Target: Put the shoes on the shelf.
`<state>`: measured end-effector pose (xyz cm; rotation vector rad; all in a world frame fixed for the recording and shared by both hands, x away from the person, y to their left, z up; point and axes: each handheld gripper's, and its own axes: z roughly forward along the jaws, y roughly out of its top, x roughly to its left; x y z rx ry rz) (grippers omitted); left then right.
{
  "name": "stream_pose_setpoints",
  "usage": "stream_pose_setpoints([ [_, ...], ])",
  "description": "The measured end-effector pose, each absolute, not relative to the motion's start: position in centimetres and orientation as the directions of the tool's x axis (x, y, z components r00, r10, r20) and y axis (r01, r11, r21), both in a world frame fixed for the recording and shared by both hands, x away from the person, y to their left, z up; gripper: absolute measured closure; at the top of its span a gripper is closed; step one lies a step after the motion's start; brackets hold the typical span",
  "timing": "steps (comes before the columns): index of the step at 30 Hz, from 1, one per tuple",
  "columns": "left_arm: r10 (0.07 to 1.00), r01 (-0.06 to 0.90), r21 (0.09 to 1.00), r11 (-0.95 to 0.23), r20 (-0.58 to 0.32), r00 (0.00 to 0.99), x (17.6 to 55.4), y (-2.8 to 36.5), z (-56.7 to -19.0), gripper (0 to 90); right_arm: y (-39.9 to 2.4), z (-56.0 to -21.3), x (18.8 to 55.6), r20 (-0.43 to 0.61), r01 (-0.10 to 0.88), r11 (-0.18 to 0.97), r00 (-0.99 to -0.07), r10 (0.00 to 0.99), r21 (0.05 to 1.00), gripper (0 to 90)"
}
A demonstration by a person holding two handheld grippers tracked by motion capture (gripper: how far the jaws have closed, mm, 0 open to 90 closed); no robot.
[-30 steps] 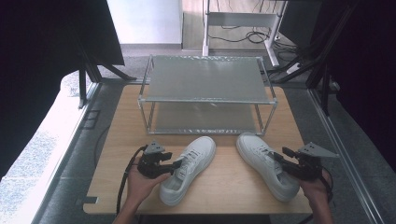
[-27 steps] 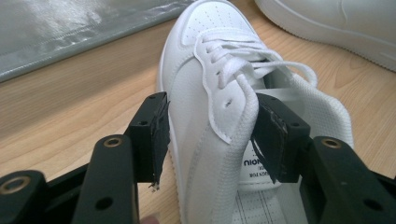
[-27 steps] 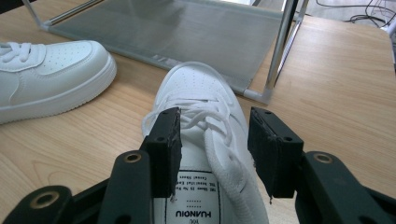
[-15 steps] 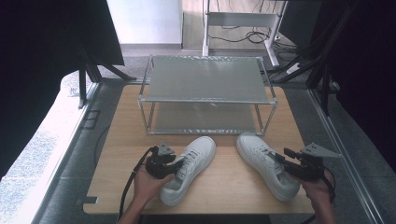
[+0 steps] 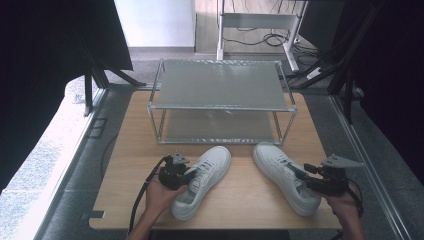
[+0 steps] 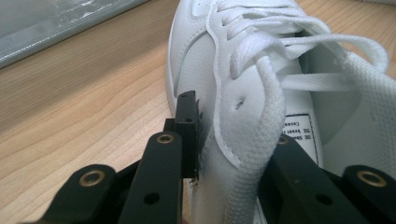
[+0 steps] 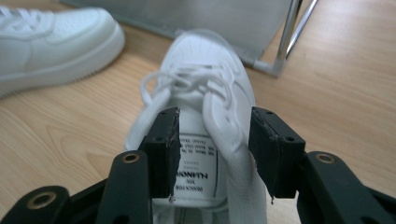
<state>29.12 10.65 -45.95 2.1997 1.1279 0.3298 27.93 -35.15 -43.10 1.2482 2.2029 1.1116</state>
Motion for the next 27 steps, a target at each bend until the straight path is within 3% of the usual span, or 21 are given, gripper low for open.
stream_pose_setpoints([
  [7,0.808,0.638,0.616,-0.463,-0.002,0.589,29.1,10.0,-46.2,75.7,-35.0,-44.2,28.9,0.000,0.589,0.350,-0.511,0.860,0.728,55.9],
  [10,0.809,0.638,0.593,-0.490,0.038,0.586,29.1,9.5,-46.4,77.5,-34.3,-45.0,30.1,-0.066,0.621,0.417,-0.507,0.859,0.663,63.0],
  [14,0.816,0.659,0.603,-0.450,-0.022,0.578,29.4,10.0,-46.5,78.5,-34.3,-45.4,31.4,-0.077,0.634,0.456,-0.531,0.844,0.625,68.9],
  [19,0.821,0.664,0.605,-0.439,-0.029,0.570,29.4,10.1,-46.5,80.7,-34.2,-45.9,32.1,-0.079,0.640,0.488,-0.556,0.827,0.593,73.3],
  [27,0.829,0.682,0.621,-0.385,-0.092,0.552,29.5,10.7,-46.7,81.3,-35.0,-46.3,32.7,0.008,0.694,0.417,-0.520,0.854,0.587,81.1],
])
